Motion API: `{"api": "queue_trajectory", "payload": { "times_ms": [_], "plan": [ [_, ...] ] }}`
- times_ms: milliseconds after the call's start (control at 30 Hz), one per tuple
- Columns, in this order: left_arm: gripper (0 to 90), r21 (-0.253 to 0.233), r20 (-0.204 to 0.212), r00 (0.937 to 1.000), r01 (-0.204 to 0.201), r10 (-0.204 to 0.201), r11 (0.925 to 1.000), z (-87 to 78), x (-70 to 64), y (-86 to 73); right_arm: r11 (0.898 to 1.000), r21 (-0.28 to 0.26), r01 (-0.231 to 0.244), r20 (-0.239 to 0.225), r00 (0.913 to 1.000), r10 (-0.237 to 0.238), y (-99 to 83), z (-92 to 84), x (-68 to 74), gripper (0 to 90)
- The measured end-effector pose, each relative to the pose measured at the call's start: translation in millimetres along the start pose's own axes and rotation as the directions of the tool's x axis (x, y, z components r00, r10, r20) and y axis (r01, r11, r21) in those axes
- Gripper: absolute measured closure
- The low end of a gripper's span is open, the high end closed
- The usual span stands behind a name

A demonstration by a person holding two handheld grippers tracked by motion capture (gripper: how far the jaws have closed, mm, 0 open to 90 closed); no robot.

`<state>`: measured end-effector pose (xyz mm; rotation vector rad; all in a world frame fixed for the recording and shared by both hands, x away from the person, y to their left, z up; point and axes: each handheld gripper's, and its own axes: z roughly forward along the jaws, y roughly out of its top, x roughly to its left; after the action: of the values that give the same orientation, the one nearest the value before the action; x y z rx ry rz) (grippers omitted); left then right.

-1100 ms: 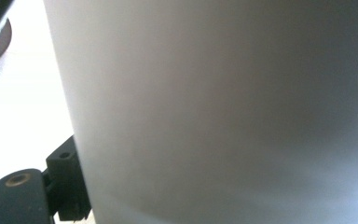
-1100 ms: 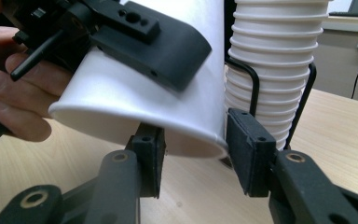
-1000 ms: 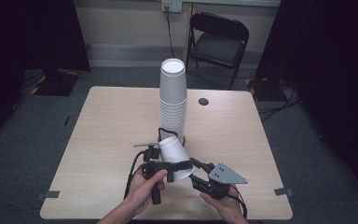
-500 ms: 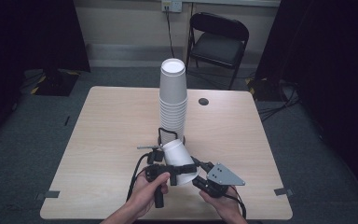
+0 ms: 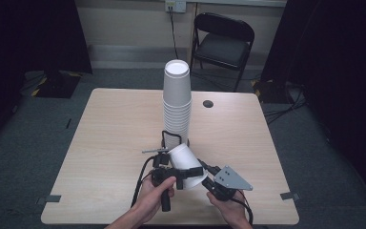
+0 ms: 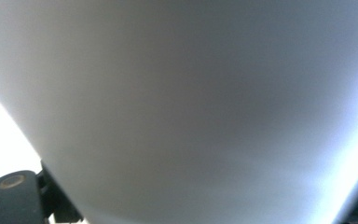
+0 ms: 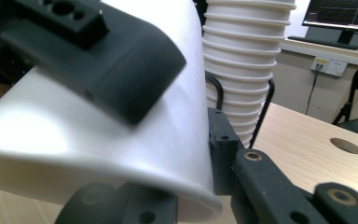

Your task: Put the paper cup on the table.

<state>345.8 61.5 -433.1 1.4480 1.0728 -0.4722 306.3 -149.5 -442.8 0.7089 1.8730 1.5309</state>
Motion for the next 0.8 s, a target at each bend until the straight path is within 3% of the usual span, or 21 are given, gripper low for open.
{"api": "queue_trajectory", "payload": {
  "times_ms": [200, 367, 500, 633, 700, 800],
  "plan": [
    [9.1, 0.006, -0.003, 0.9999, -0.014, 0.014, 0.9999, -1.7, 1.7, 3.7, 1.0, 0.005, -0.015, -0.007, 0.9999, 0.015, -0.6, -0.5, -1.1, 85.2],
    [9.0, -0.009, 0.009, 0.9981, -0.061, 0.061, 0.9981, -6.7, 3.5, 8.5, 0.999, 0.029, -0.024, -0.017, 0.9996, 0.025, 2.1, -2.8, 1.5, 85.3],
    [8.7, -0.012, 0.003, 0.9975, -0.071, 0.071, 0.9974, -8.6, 4.4, 10.8, 0.999, 0.043, -0.025, -0.02, 0.9995, 0.026, 3.5, -3.2, 2.6, 85.3],
    [8.1, 0.0, 0.01, 0.997, -0.077, 0.077, 0.997, -8.1, 11.1, 13.5, 0.996, 0.083, -0.027, -0.021, 0.9994, 0.028, 2.6, -2.4, 2.3, 85.3],
    [8.7, -0.015, 0.007, 0.9986, -0.053, 0.053, 0.9985, -7.9, 14.0, 14.4, 0.995, 0.092, -0.031, -0.02, 0.9993, 0.033, 2.1, -2.2, 2.1, 85.3],
    [11.6, -0.047, 0.0, 0.9989, -0.048, 0.048, 0.9977, -12.2, 17.5, 18.9, 0.994, 0.1, -0.032, -0.017, 0.9993, 0.034, 1.1, -2.7, 1.6, 85.4]
  ]
}}
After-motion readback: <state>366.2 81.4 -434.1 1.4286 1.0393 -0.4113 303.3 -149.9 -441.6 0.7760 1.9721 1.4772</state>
